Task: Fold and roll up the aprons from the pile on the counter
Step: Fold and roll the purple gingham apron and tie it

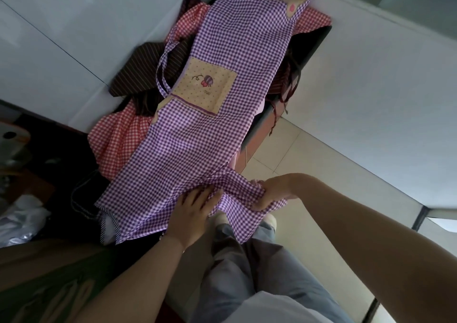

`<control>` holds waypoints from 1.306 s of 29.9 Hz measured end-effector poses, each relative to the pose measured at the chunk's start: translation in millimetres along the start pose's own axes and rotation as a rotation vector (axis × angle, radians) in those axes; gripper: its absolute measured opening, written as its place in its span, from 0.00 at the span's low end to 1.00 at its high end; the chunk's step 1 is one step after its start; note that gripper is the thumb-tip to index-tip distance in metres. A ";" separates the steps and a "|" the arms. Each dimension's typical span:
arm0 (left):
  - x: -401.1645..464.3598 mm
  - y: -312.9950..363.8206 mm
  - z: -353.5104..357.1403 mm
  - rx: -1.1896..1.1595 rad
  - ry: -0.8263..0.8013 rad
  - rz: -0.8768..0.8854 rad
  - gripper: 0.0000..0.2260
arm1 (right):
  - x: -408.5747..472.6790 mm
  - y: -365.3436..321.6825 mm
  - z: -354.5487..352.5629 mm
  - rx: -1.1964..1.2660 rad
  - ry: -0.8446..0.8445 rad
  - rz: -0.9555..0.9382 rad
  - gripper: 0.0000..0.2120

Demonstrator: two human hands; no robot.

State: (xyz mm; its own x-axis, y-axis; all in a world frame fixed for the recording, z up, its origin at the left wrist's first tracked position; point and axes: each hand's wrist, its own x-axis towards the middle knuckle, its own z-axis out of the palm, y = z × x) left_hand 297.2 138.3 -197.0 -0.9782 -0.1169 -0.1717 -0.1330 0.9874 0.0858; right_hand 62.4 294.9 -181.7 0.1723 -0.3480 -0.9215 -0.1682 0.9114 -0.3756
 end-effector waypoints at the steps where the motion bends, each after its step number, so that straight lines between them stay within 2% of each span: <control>1: 2.1 0.0 -2.0 -0.009 -0.011 0.007 0.26 | -3.5 5.4 -3.4 -0.027 -0.022 0.023 0.47; 3: 5.2 1.1 -6.1 -0.059 -0.015 -0.027 0.23 | -10.3 18.1 -10.7 -0.109 0.020 0.059 0.42; 5: 10.2 5.6 -11.2 -0.181 0.020 -0.195 0.17 | -16.7 30.0 -18.4 -0.071 0.085 0.053 0.34; 8: 25.4 7.4 -26.6 -0.351 0.039 -0.494 0.10 | -28.4 44.5 -35.5 0.286 0.066 0.015 0.25; 10: 35.5 -2.6 -39.0 -0.506 0.078 -0.581 0.10 | -40.6 46.9 -44.9 0.425 -0.019 0.001 0.23; 13: 48.6 -22.7 -58.2 -0.766 0.089 -0.620 0.13 | -63.2 40.3 -52.3 0.393 -0.090 -0.057 0.27; 14: 52.4 -30.7 -63.8 -0.828 0.069 -0.666 0.11 | -73.5 31.7 -55.9 0.447 -0.065 -0.106 0.26; 16: 55.9 -42.9 -71.3 -0.861 0.056 -0.726 0.13 | -89.1 10.0 -60.5 0.644 0.094 -0.302 0.24; 18: 62.3 -53.2 -77.8 -0.877 0.061 -0.724 0.12 | -99.8 -18.1 -71.2 0.961 0.275 -0.545 0.24; 20: 68.8 -61.7 -82.4 -0.912 0.045 -0.762 0.09 | -101.1 -46.2 -82.1 1.248 0.280 -0.718 0.21; 24: 81.5 -86.8 -86.2 -1.026 -0.022 -0.873 0.22 | -77.1 -87.3 -101.7 1.496 0.366 -0.719 0.18; 26: 87.4 -96.4 -87.5 -0.996 -0.115 -0.883 0.24 | -63.3 -99.7 -102.9 1.440 0.336 -0.626 0.20; 27: 92.3 -100.0 -90.3 -0.982 -0.154 -0.874 0.25 | -60.1 -105.6 -104.3 1.334 0.333 -0.570 0.23; 29: 99.9 -105.1 -93.7 -1.008 -0.197 -0.814 0.30 | -52.1 -113.3 -110.9 1.165 0.377 -0.480 0.32; 30: 104.1 -106.0 -94.5 -1.044 -0.186 -0.760 0.31 | -55.6 -120.4 -112.5 1.074 0.409 -0.444 0.32; 32: 115.4 -109.2 -96.4 -1.066 -0.150 -0.703 0.24 | -65.5 -135.6 -122.1 0.998 0.425 -0.385 0.19; 34: 130.3 -117.2 -96.9 -1.005 -0.104 -0.720 0.22 | -70.4 -148.0 -137.2 1.148 0.376 -0.415 0.07; 37: 150.7 -123.1 -97.4 -0.897 -0.073 -0.755 0.15 | -63.7 -149.2 -156.4 1.748 0.319 -0.655 0.10; 38: 157.7 -126.6 -98.3 -0.859 -0.052 -0.759 0.13 | -54.3 -147.3 -164.9 1.916 0.322 -0.686 0.11; 39: 163.5 -128.5 -98.7 -0.828 -0.033 -0.764 0.12 | -45.2 -144.1 -170.7 1.972 0.348 -0.674 0.12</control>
State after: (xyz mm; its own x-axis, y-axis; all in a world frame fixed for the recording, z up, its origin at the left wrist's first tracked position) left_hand 138.7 -18.2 -139.2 -0.5917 -0.6454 -0.4830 -0.7721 0.2815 0.5697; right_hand -86.8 141.8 -102.7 -0.4297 -0.4468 -0.7847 0.8657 -0.4508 -0.2174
